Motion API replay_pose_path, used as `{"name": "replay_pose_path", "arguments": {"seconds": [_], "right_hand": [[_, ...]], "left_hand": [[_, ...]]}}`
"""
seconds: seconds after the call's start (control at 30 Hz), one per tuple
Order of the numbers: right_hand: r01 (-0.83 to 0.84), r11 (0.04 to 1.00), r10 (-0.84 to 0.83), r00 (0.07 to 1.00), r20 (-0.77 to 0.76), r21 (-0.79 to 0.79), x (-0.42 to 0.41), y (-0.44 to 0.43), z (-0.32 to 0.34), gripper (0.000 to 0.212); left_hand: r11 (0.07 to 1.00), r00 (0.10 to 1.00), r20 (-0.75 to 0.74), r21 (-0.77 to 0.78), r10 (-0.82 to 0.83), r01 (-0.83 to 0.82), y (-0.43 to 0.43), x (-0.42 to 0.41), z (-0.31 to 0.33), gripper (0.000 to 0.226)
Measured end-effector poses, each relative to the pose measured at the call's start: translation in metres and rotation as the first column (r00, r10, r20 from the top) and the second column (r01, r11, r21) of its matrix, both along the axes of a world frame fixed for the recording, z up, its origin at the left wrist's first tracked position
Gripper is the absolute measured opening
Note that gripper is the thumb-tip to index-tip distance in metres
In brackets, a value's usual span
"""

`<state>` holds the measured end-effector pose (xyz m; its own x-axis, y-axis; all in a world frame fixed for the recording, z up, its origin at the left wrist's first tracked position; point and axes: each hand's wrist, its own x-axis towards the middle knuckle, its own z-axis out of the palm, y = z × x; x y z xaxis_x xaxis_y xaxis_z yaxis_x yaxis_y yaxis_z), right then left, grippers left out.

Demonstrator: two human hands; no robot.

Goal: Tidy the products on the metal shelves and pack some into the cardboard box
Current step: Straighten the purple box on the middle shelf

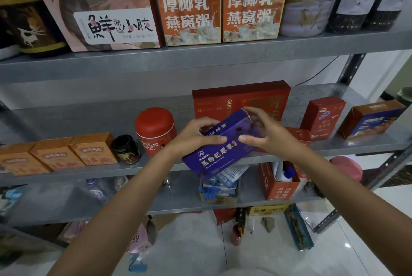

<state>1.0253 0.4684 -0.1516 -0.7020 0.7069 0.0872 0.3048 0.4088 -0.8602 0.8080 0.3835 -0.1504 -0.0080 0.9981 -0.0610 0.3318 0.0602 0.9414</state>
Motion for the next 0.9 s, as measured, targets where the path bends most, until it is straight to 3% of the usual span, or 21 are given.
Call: {"name": "replay_pose_path", "arguments": {"seconds": [0.07,0.13,0.2,0.27,0.33,0.47,0.6,0.73,0.9], "right_hand": [[0.073,0.993,-0.078,0.996,-0.050,-0.095,-0.006,-0.002,-0.005,0.060],[0.162,0.945,-0.197,0.975,-0.099,-0.285,-0.010,-0.002,-0.007,0.038],[0.216,0.854,-0.255,0.967,-0.020,-0.473,-0.010,0.002,-0.009,0.036],[0.252,0.763,-0.270,0.961,0.061,-0.595,-0.008,0.003,-0.013,0.046],[0.267,0.685,-0.276,0.956,0.097,-0.678,-0.005,0.002,-0.017,0.056],[0.292,0.628,-0.282,0.949,0.138,-0.721,0.002,-0.004,-0.018,0.043],[0.327,0.603,-0.384,0.918,0.094,-0.728,0.009,-0.010,-0.015,0.040],[0.363,0.551,-0.603,0.796,-0.058,-0.751,0.027,-0.014,-0.015,0.023],[0.374,0.436,-0.716,0.695,-0.063,-0.819,0.058,-0.027,-0.025,0.047]], "left_hand": [[0.992,0.997,0.069,-0.118,0.046,-0.037,0.003,0.005,0.003,0.021],[0.962,0.983,0.140,-0.260,0.118,-0.078,0.006,0.009,0.006,0.025],[0.904,0.958,0.260,-0.427,0.124,-0.001,0.008,0.013,0.013,0.026],[0.859,0.923,0.352,-0.510,0.156,0.049,0.007,0.018,0.017,0.023],[0.872,0.923,0.336,-0.489,0.190,-0.002,0.008,0.021,0.019,0.016],[0.845,0.944,0.309,-0.530,0.115,0.071,0.000,0.032,0.029,0.025],[0.879,0.904,0.407,-0.470,0.131,0.084,-0.013,0.032,0.023,0.033],[0.915,0.758,0.595,-0.404,0.267,-0.005,-0.012,0.037,0.016,0.031],[0.995,0.779,0.627,-0.063,-0.024,0.082,-0.032,0.052,0.021,0.047]]}}
